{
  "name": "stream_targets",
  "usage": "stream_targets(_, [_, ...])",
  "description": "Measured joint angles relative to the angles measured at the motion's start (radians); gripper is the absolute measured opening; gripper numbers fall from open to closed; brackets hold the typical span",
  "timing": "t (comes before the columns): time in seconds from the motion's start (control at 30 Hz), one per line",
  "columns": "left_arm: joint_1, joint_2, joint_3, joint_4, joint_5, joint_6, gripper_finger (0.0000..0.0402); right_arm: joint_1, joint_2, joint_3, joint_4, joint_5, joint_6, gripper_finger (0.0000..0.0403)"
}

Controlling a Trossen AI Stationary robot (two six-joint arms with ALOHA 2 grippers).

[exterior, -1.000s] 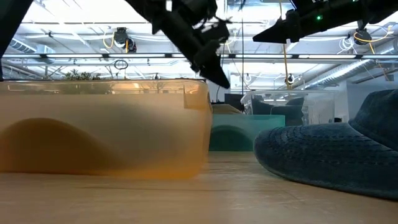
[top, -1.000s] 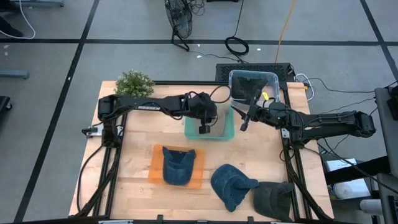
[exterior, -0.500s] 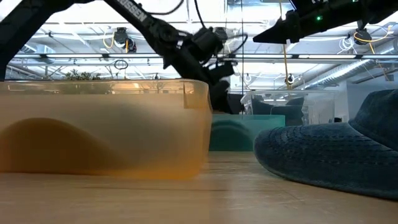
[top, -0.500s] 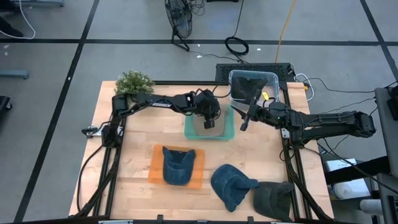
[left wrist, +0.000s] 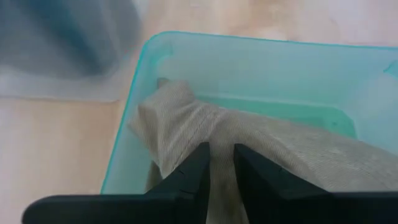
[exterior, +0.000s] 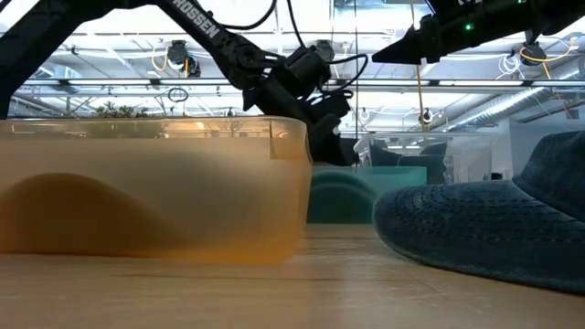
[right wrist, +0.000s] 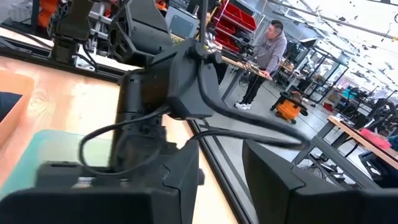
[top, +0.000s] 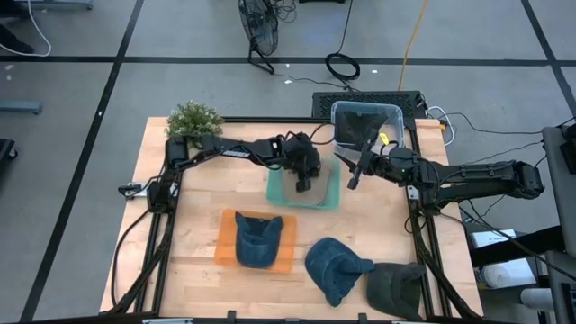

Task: Pick & Place hat
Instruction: Put the brown cap into the blue bin

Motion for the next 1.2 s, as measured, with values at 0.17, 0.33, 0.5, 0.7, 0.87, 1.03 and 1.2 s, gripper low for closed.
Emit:
stream_targets(0.17, [-0.017,-0.002,0.0,-0.003,-0.008,0.023,0.0085,0.0,0.0,0.0,0.0,0.0,0.0,0.0116])
stream_targets(0.33, [-0.013,-0.033,0.0,-0.022,-0.088,0.027,0.0085,0.0,0.0,0.0,-0.001,0.0,0.0,0.0116])
stream_targets(0.5, [-0.001,-0.11,0.001,-0.04,-0.124,0.027,0.0085,0.0,0.0,0.0,-0.01,0.002,-0.001,0.0116])
stream_targets(0.7, [-0.001,-0.207,0.004,-0.179,-0.137,0.024,0.0085,0.0,0.0,0.0,-0.022,0.002,-0.001,0.0116])
stream_targets(0.87, [-0.001,-0.207,0.002,-0.328,-0.139,0.02,0.0085,0.0,0.0,0.0,-0.022,0.002,-0.001,0.0116])
stream_targets(1.03, [-0.001,-0.179,-0.014,-0.412,-0.186,0.019,0.0085,0.0,0.0,0.001,-0.022,0.002,0.0,0.0116])
stream_targets(1.2, [0.003,-0.173,-0.091,-0.314,-0.214,0.017,0.0085,0.0,0.0,0.0,-0.013,0.001,0.0,0.0116])
